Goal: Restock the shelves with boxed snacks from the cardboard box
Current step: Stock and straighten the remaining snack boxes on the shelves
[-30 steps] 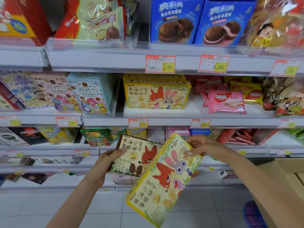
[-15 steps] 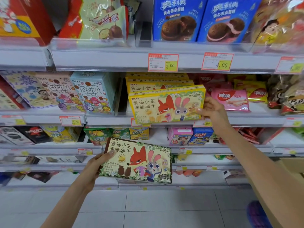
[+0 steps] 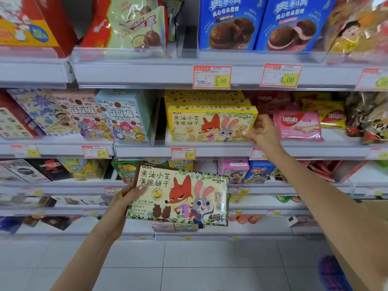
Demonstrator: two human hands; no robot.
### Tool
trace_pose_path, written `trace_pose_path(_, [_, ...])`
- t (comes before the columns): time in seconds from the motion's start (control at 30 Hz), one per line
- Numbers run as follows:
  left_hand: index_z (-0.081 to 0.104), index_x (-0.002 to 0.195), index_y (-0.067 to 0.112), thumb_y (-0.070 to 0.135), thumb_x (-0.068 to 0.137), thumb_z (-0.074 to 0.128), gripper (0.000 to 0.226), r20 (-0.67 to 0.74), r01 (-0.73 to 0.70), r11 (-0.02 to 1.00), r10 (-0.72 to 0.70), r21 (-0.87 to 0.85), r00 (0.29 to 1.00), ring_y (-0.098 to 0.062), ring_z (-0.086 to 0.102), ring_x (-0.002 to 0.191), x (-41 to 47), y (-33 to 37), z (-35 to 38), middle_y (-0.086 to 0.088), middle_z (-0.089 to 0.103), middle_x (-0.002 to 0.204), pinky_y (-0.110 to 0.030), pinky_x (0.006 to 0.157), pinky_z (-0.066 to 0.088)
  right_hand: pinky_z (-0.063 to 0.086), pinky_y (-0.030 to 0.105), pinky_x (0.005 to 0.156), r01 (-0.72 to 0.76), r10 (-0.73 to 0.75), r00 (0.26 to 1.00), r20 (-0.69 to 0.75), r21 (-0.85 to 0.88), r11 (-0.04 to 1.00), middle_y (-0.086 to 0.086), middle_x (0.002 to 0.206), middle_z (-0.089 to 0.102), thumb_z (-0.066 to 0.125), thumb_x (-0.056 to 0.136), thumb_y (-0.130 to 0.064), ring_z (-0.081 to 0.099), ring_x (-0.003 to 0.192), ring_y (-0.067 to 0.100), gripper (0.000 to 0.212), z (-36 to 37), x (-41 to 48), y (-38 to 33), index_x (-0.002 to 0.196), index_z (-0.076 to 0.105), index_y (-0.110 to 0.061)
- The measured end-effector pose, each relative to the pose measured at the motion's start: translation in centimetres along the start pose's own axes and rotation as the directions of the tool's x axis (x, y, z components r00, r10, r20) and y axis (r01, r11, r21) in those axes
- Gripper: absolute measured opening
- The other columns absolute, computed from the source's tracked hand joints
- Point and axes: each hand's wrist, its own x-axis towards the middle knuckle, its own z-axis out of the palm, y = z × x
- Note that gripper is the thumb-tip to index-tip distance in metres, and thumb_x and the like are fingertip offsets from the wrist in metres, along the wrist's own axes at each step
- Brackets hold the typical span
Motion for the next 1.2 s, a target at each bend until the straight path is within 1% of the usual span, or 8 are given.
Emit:
trace_pose_path(0.1, [0.063, 0.103, 0.028, 0.047, 0.048, 0.080, 0.061, -0.005, -0.011, 0.999, 0.011, -0.040, 1.000, 0.009, 0.059, 0.092, 0.2, 0.2, 0.1, 0.020, 0.071, 0.092, -0.023, 0.087, 0.035, 0.048, 0.031, 0.074, 0.064, -0.067, 0.998, -0.013, -0.153, 0.986, 0.002, 0.100, 0.058, 0.079, 0.073, -0.015, 0.056, 0.087, 0.016, 0.052, 0.2, 0.3, -0.2, 0.111, 0.045, -0.009])
trace_pose_path(0.27, [0.065, 0.107, 0.026, 0.063, 0.044, 0.080, 0.075, 0.007, -0.055, 0.998, 0.055, -0.018, 0.998, 0.005, 0.060, 0.100, 0.8, 0.8, 0.7, 0.018, 0.071, 0.099, -0.030, 0.096, 0.035, 0.043, 0.029, 0.075, 0.092, -0.099, 0.995, -0.015, -0.258, 0.962, 0.002, 0.106, 0.062, 0.082, 0.069, -0.024, 0.055, 0.092, 0.014, 0.058, 0.4, 1.1, -0.7, 0.112, 0.047, -0.009])
trace_pose_path(0.37, [0.059, 0.095, 0.027, 0.032, 0.088, 0.055, 0.009, -0.036, -0.080, 0.997, 0.080, -0.017, 0.996, 0.023, 0.054, 0.063, 1.6, 0.5, 1.4, 0.031, 0.066, 0.069, -0.023, 0.089, 0.030, 0.044, 0.028, 0.078, 0.084, -0.094, 0.995, -0.028, -0.263, 0.961, 0.004, 0.111, 0.063, 0.082, 0.070, -0.023, 0.056, 0.094, 0.014, 0.058, 0.4, 1.8, -0.6, 0.115, 0.048, -0.009])
trace_pose_path(0.7, [0.062, 0.103, 0.026, 0.038, 0.068, 0.072, 0.038, 0.022, -0.120, 0.993, 0.120, 0.021, 0.993, 0.006, 0.063, 0.095, 2.7, 1.5, 2.4, 0.018, 0.072, 0.096, -0.023, 0.090, 0.042, 0.039, 0.025, 0.069, 0.056, -0.081, 0.994, -0.073, -0.300, 0.952, 0.014, 0.113, 0.064, 0.081, 0.071, -0.026, 0.059, 0.096, 0.024, 0.062, 1.1, 4.3, -0.6, 0.119, 0.047, -0.003])
trace_pose_path(0.87, [0.062, 0.102, 0.029, 0.042, 0.066, 0.068, 0.038, -0.012, -0.215, 0.975, 0.216, 0.049, 0.976, 0.001, 0.066, 0.091, 3.5, 2.1, 3.7, 0.016, 0.072, 0.095, -0.017, 0.077, 0.047, 0.051, 0.040, 0.078, 0.019, -0.042, 0.996, -0.081, -0.261, 0.965, 0.015, 0.109, 0.064, 0.081, 0.072, -0.019, 0.060, 0.095, 0.028, 0.060, 1.2, 5.3, -0.5, 0.119, 0.047, -0.003])
trace_pose_path(0.97, [0.062, 0.101, 0.032, 0.046, 0.068, 0.072, 0.037, -0.010, -0.275, 0.959, 0.276, 0.068, 0.961, 0.000, 0.064, 0.095, 4.3, 2.7, 4.5, 0.015, 0.071, 0.098, -0.019, 0.081, 0.045, 0.046, 0.034, 0.059, 0.010, -0.004, 0.991, -0.133, 0.038, 0.999, 0.010, 0.097, 0.063, 0.074, 0.079, -0.017, 0.058, 0.076, 0.023, 0.045, 0.0, 4.2, -0.4, 0.115, 0.050, -0.009])
trace_pose_path(1.1, [0.056, 0.111, 0.027, 0.032, 0.080, 0.062, 0.032, -0.010, -0.327, 0.944, 0.328, 0.041, 0.945, -0.006, 0.066, 0.094, 5.7, 3.9, 6.4, 0.008, 0.068, 0.102, -0.019, 0.073, 0.052, 0.045, 0.021, 0.058, -0.126, 0.038, 0.963, 0.267, 0.320, 0.939, -0.005, 0.092, 0.065, 0.062, 0.076, -0.060, 0.057, 0.072, 0.008, 0.058, -3.4, -0.2, -1.1, 0.117, 0.058, -0.018])
trace_pose_path(1.2, [0.049, 0.125, 0.018, 0.025, 0.085, 0.060, 0.042, 0.028, -0.388, 0.917, 0.387, 0.090, 0.921, 0.001, 0.065, 0.090, 6.9, 4.8, 7.6, 0.007, 0.065, 0.106, -0.015, 0.072, 0.052, 0.049, 0.022, 0.080, -0.092, 0.020, 0.910, 0.413, 0.155, 0.984, -0.006, 0.108, 0.064, 0.068, 0.079, -0.035, 0.062, 0.094, 0.009, 0.058, -4.4, -1.5, -0.6, 0.131, 0.050, -0.016])
